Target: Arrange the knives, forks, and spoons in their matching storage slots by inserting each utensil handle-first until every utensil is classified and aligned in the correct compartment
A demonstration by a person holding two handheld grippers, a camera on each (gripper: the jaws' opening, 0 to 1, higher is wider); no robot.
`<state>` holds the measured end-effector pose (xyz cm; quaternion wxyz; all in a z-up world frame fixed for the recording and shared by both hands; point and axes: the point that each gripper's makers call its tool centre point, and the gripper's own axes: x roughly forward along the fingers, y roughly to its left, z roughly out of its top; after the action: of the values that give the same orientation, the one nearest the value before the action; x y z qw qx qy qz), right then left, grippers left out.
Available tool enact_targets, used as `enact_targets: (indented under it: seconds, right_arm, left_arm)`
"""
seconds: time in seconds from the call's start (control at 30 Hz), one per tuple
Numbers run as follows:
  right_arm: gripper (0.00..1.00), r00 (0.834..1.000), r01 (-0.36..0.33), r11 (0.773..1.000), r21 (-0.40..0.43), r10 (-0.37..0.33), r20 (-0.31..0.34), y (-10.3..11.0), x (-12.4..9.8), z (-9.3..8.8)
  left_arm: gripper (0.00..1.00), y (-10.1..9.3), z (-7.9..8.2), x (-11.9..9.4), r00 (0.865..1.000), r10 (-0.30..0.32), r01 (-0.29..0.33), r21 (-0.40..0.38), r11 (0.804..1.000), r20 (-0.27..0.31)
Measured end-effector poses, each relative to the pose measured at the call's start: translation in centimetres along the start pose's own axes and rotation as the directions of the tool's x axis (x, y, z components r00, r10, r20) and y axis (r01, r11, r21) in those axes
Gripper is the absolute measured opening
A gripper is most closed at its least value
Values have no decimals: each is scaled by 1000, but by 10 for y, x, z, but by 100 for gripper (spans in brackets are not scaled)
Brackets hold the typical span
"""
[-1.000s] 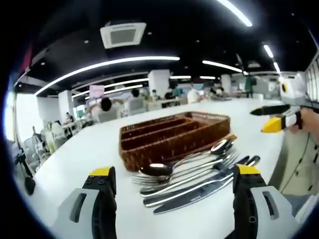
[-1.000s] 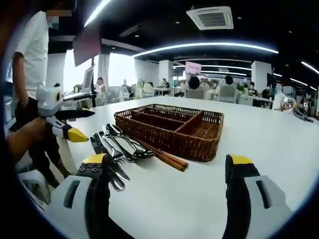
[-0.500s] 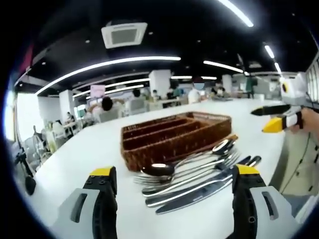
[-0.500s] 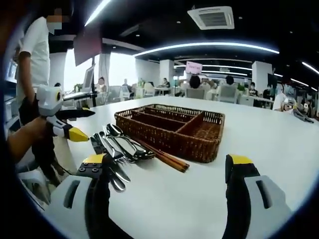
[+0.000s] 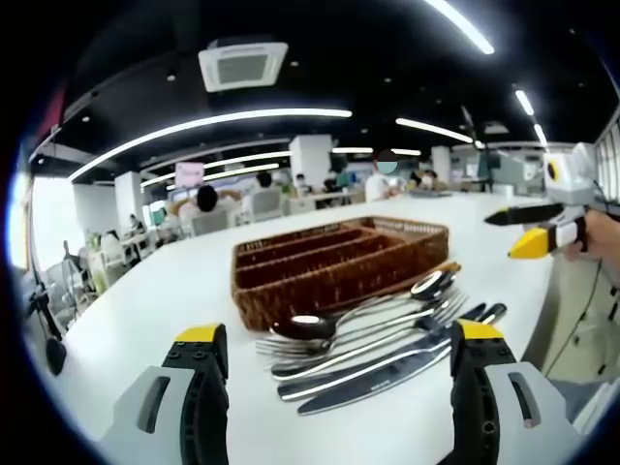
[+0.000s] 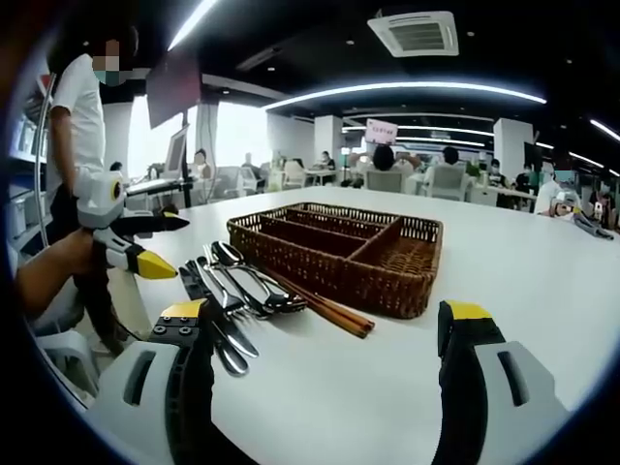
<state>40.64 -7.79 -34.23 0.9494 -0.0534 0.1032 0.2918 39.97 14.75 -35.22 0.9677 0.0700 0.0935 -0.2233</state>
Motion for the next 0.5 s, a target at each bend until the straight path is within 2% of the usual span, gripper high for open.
enact_targets:
  seconds: [0.5]
  right_arm:
    - [98, 999, -50, 998, -25, 50, -16, 9, 13, 1]
  left_arm:
    - [96, -1, -3, 1, 1000, 0, 0, 0, 1000, -8]
